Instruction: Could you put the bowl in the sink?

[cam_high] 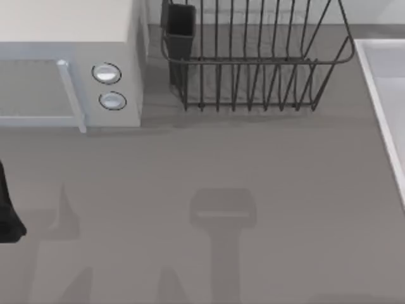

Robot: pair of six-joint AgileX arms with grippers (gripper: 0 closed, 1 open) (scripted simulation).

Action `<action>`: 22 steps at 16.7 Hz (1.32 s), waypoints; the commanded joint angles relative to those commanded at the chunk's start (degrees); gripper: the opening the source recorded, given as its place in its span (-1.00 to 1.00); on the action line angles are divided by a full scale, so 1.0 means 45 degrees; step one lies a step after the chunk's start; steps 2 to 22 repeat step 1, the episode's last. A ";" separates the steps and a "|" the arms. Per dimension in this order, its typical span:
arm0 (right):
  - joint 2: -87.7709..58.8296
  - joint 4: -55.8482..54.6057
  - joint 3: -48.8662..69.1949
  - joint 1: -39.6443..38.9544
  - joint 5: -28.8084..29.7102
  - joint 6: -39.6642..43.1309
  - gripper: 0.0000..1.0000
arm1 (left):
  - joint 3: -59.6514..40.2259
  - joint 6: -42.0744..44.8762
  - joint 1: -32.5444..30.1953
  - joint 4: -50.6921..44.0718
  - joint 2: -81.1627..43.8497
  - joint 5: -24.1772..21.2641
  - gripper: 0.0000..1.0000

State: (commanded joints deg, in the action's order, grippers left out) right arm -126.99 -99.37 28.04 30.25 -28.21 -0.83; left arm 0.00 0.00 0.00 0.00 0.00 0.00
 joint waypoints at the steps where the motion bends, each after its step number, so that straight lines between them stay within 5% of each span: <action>1: 0.0000 0.0000 0.0000 0.0000 0.0000 0.0000 1.00 | 0.0000 0.0000 0.0000 0.0000 0.0000 0.0000 1.00; 22: 0.0000 0.0000 0.0000 0.0000 0.0000 0.0000 1.00 | 0.0000 0.0000 0.0000 0.0000 0.0000 0.0000 1.00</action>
